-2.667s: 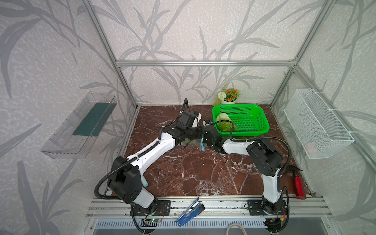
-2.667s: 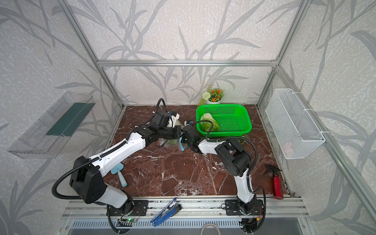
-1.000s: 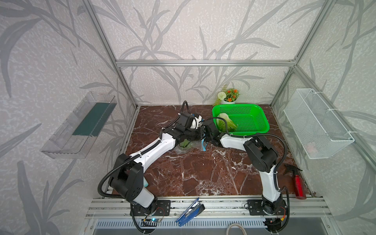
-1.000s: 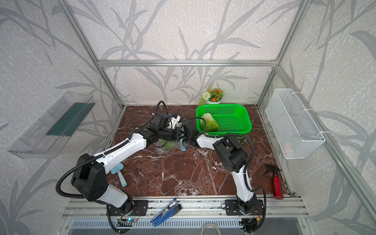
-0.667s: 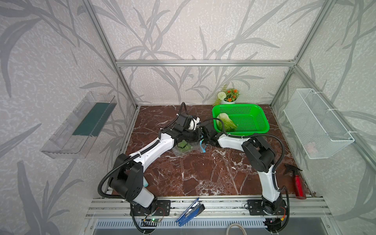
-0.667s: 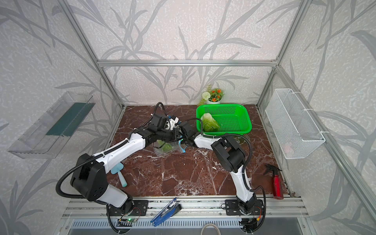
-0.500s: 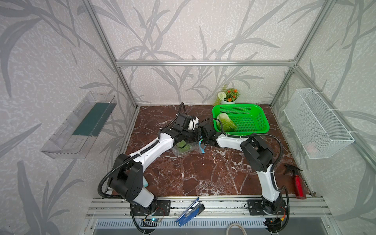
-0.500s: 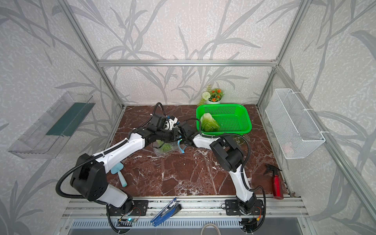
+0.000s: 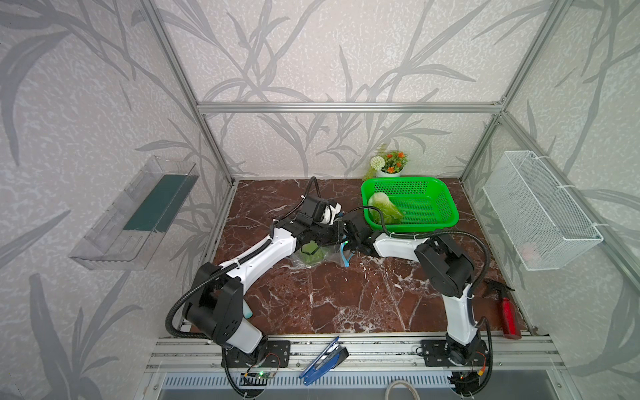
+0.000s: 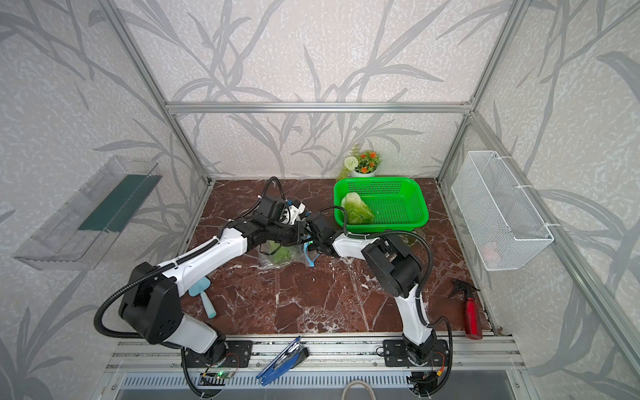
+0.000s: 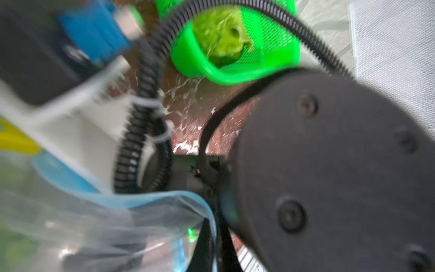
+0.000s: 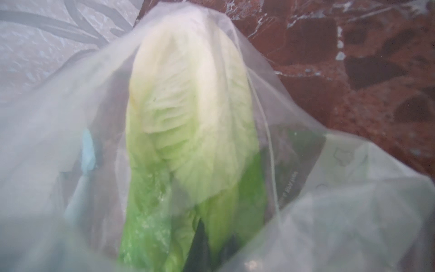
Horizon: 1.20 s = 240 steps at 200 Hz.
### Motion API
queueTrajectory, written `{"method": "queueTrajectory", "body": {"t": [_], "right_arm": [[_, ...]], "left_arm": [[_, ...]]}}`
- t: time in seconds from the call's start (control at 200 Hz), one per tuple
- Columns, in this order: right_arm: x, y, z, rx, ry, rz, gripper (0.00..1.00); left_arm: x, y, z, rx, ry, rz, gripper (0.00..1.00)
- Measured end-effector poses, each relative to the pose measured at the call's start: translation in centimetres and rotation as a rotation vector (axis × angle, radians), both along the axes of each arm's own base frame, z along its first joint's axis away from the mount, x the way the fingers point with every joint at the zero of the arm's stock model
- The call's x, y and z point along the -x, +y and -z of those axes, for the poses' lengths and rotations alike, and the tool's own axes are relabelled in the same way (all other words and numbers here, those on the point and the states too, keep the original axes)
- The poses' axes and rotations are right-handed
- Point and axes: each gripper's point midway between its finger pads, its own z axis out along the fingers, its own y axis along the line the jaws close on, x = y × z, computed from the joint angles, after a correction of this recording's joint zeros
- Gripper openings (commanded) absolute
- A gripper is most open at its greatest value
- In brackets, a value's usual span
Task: Open the zip-top bag and take out the chinese cabbages
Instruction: Pick up the Chinese cabbage from the zipper food storage bag.
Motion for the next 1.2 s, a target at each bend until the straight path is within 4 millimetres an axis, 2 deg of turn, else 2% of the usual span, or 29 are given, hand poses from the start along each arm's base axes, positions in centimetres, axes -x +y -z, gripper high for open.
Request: {"method": "queueTrajectory", "body": {"t": [0.12,0.32,0.415,0.545,0.64,0.72,0.885,1.03,1.2], "right_arm": [[0.7,-1.8,-2.3,-0.066,0.039,0.066,0.00],[-0.7,-4.5,-5.8,-0.187,0.070,0.192,0.00],[-1.3,-5.5,-7.7,-0.233,0.061,0.239,0.00],[-2.1,-7.3,-11.4,-0.324,0.032,0.299,0.00],[-2.2,-8.3,-13.2,-0.379,0.019,0.326,0.00],[-1.8,-8.9,-13.7,-0.388,0.023,0.337,0.00],[-0.3,-10.3,-13.1,-0.357,0.048,0.357,0.00],[1.9,-12.0,-12.2,-0.320,0.075,0.372,0.00],[3.9,-13.6,-13.1,-0.308,0.054,0.380,0.00]], "left_arm": [[-0.7,0.6,-1.2,0.001,-0.053,-0.009,0.00],[-0.9,0.0,-4.2,0.020,-0.150,0.016,0.00],[-1.3,1.0,-3.5,-0.018,-0.142,-0.013,0.00],[-1.3,2.0,-2.0,-0.078,-0.116,-0.042,0.00],[-1.5,2.5,-1.6,-0.106,-0.114,-0.062,0.00],[-1.7,2.6,-1.4,-0.115,-0.115,-0.078,0.00],[-2.5,2.7,-1.1,-0.146,-0.102,-0.107,0.00],[-4.5,3.3,-2.0,-0.202,-0.142,-0.158,0.00],[-6.5,4.1,-2.9,-0.241,-0.174,-0.206,0.00]]}}
